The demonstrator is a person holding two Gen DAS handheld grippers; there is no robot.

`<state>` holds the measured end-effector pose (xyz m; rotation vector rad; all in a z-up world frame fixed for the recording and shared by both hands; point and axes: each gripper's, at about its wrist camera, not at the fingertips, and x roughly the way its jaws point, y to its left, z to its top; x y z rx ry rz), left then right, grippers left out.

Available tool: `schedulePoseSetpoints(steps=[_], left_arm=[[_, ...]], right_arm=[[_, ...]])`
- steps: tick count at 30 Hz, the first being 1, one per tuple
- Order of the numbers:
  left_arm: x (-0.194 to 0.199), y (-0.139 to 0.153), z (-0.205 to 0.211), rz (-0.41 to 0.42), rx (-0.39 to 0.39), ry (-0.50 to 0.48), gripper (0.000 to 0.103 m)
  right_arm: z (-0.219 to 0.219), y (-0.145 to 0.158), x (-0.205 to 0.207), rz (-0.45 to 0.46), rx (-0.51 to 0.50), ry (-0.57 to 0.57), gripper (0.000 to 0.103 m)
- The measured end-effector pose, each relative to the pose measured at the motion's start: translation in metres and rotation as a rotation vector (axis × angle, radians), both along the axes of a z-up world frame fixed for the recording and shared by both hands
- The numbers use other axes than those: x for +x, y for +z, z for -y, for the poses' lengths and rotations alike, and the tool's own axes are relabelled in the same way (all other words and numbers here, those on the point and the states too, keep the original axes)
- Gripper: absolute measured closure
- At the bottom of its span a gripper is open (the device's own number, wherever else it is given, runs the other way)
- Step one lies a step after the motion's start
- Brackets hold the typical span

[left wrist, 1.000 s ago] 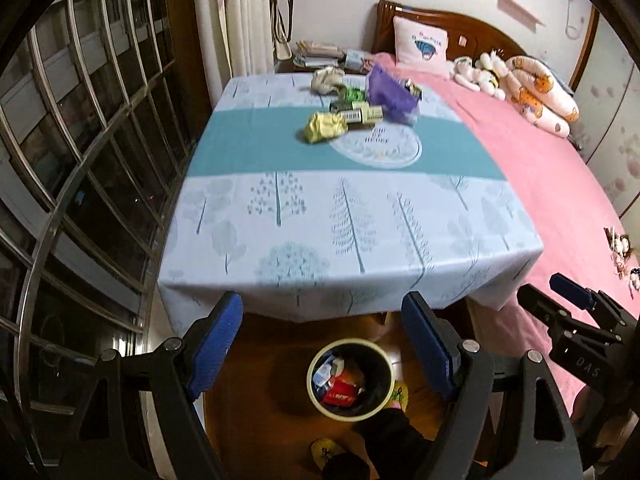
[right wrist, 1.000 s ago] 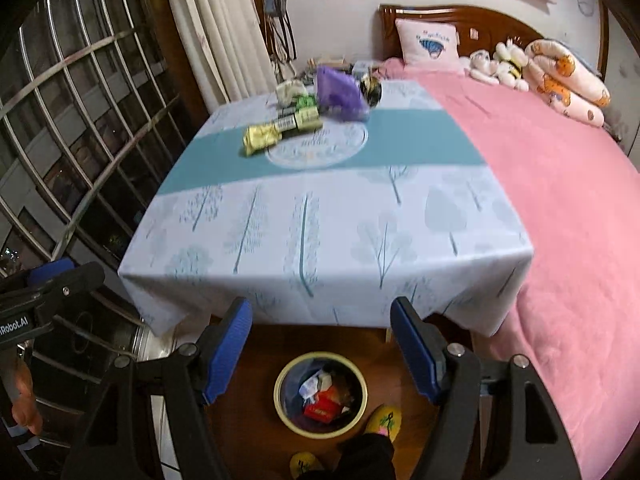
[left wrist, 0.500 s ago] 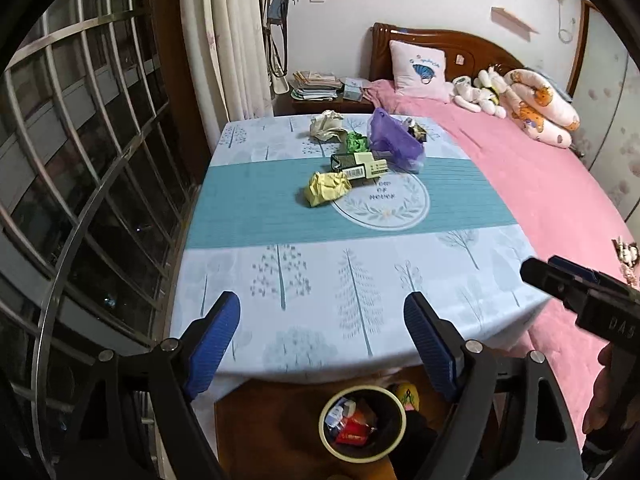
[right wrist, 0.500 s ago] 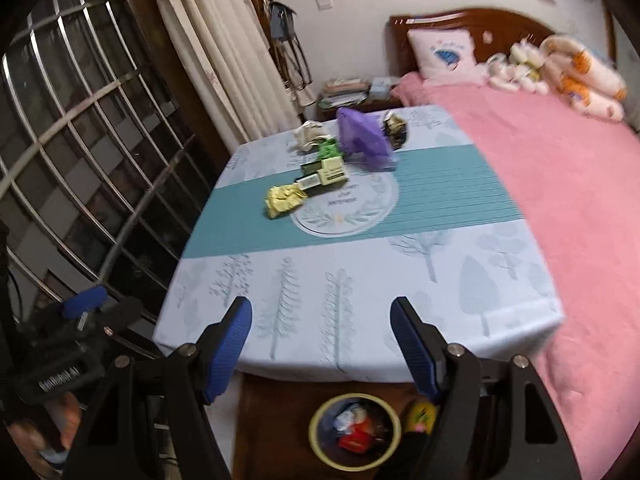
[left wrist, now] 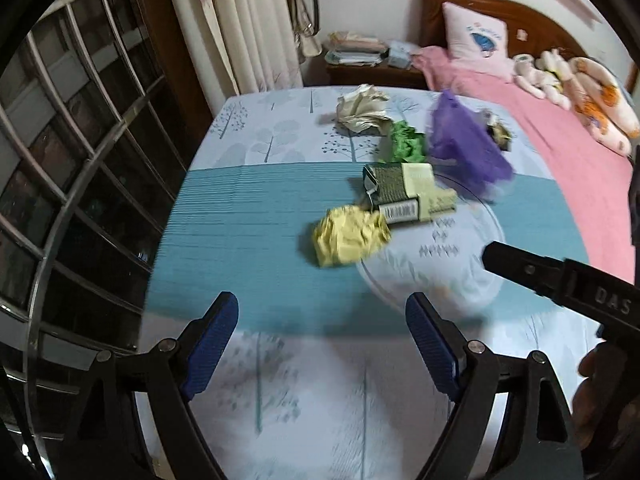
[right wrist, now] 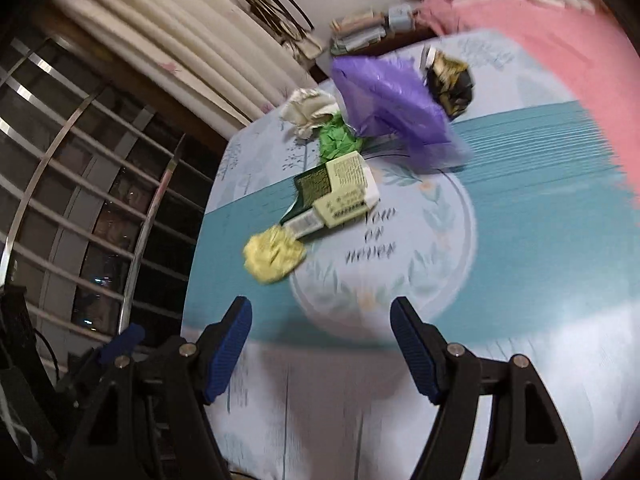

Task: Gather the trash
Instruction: 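Grasp the green cigarette box with right tool while left tool grasps the crumpled yellow paper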

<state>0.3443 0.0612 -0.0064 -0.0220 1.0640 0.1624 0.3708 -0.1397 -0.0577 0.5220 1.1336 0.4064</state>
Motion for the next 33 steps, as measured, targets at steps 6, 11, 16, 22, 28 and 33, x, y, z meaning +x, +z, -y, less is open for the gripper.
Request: schedulePoseSetpoints(steps=[6, 11, 16, 22, 28, 33], left_arm=[[0.037, -0.03, -0.004, -0.06, 0.007, 0.066, 0.019], [0.043, -0.04, -0.015, -0.083, -0.017, 0.129, 0.019], [0.046, -0.042, -0.023, -0.093, -0.032, 0.172, 0.019], [0.056, -0.041, -0.027, -0.094, -0.074, 0.2, 0.019], [0.068, -0.047, -0.025, -0.109, -0.121, 0.206, 0.019], [0.081, -0.058, -0.027, -0.138, -0.183, 0.231, 0.019]], right_arm=[[-0.013, -0.047, 0.061, -0.14, 0.132, -0.012, 0.031], [-0.022, -0.065, 0.081, -0.203, 0.207, -0.044, 0.031], [-0.03, -0.07, 0.094, -0.216, 0.231, -0.051, 0.031], [-0.033, -0.068, 0.107, -0.201, 0.181, -0.019, 0.061], [-0.026, -0.053, 0.108, -0.12, 0.115, 0.018, 0.071], [-0.019, -0.039, 0.105, -0.035, 0.052, 0.059, 0.073]])
